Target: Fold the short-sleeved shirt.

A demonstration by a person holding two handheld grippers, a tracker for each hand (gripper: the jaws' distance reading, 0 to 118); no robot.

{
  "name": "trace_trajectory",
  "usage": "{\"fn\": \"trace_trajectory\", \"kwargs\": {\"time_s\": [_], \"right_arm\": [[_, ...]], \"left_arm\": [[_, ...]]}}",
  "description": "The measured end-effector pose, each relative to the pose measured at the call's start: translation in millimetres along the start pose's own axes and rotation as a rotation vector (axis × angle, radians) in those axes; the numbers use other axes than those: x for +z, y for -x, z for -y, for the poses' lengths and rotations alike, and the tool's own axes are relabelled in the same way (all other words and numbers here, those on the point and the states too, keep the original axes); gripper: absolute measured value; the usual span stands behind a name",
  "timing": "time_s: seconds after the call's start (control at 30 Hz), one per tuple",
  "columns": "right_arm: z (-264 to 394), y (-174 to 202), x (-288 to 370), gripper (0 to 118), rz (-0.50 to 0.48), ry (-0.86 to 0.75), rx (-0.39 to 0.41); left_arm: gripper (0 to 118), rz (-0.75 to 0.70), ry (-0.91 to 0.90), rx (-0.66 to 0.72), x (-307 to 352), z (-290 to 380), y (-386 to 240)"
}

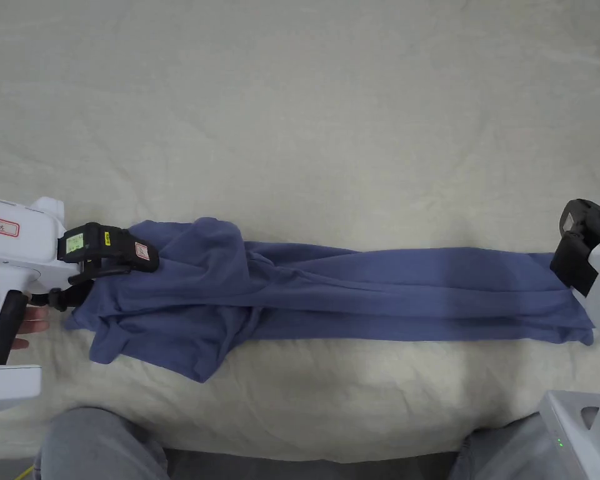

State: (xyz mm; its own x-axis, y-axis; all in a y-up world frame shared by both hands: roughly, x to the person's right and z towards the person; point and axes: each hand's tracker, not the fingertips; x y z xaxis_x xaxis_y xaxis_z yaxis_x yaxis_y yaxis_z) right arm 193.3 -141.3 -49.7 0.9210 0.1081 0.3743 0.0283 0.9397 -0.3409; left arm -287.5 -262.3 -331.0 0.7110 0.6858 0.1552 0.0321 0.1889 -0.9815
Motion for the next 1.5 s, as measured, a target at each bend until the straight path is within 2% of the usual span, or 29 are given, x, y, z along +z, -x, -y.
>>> {"fn": "trace_trajectory", "kwargs": {"time_s": [0.17,0.23,0.27,0.3,0.33,0.37,0.4,0.5,0.57,0.67,0.8,1.03,1.2,1.5], "right_arm": [[2.1,-0.8,-0.7,0,0.003,0.003,-0.003],[3.1,-0.7,-1.2,0,0.001,0.008,-0.003],[3.7,-0.6,-1.3,0,-0.001,0.010,-0.004],[4.5,-0.7,-1.4,0,-0.003,0.010,-0.004],[5.2,-0.6,-1.5,0,-0.004,0.011,-0.003],[5.9,-0.5,-1.9,0,-0.006,0.013,-0.004],[6.5,-0.5,-2.2,0,-0.009,0.015,-0.006],[8.2,-1.0,-2.9,0,-0.014,0.020,-0.005],[9.8,-0.7,-3.1,0,-0.016,0.022,0.000],[9.7,-0.7,-2.0,0,-0.019,0.016,0.009],[8.0,-4.0,0.7,0,-0.014,-0.010,-0.017],[4.8,-18.3,6.4,0,-0.007,-0.043,-0.053],[2.7,-31.6,14.7,0,0.002,-0.067,-0.080],[5.5,-62.8,27.7,0,0.044,-0.097,-0.128]], "left_arm": [[116,0.068,-0.005,0.039,-8.1,2.7,-5.6],[106,0.041,0.009,0.020,-11.5,4.9,-10.8],[93,0.024,0.010,0.013,-11.4,5.6,-12.5],[64,0.002,0.000,0.006,-10.0,6.1,-13.6],[31,-0.026,-0.015,0.001,-7.8,6.4,-14.3],[14,-0.072,-0.040,0.000,-6.2,7.2,-15.0],[13,-0.103,-0.061,-0.002,-6.1,8.0,-14.8],[9,-0.064,-0.069,0.018,-5.7,15.9,-22.4],[7,-0.149,-0.083,-0.004,-6.8,20.0,-35.8],[6,-0.165,-0.103,0.011,-2.0,22.9,-51.3],[6,-0.170,-0.153,-0.006,15.3,28.2,-78.4],[6,-0.181,-0.175,-0.120,24.3,34.3,-154.8],[6,-0.206,-0.127,-0.279,6.6,40.2,-215.2],[6,-0.167,-0.017,-0.350,-79.3,47.8,-285.4]]}}
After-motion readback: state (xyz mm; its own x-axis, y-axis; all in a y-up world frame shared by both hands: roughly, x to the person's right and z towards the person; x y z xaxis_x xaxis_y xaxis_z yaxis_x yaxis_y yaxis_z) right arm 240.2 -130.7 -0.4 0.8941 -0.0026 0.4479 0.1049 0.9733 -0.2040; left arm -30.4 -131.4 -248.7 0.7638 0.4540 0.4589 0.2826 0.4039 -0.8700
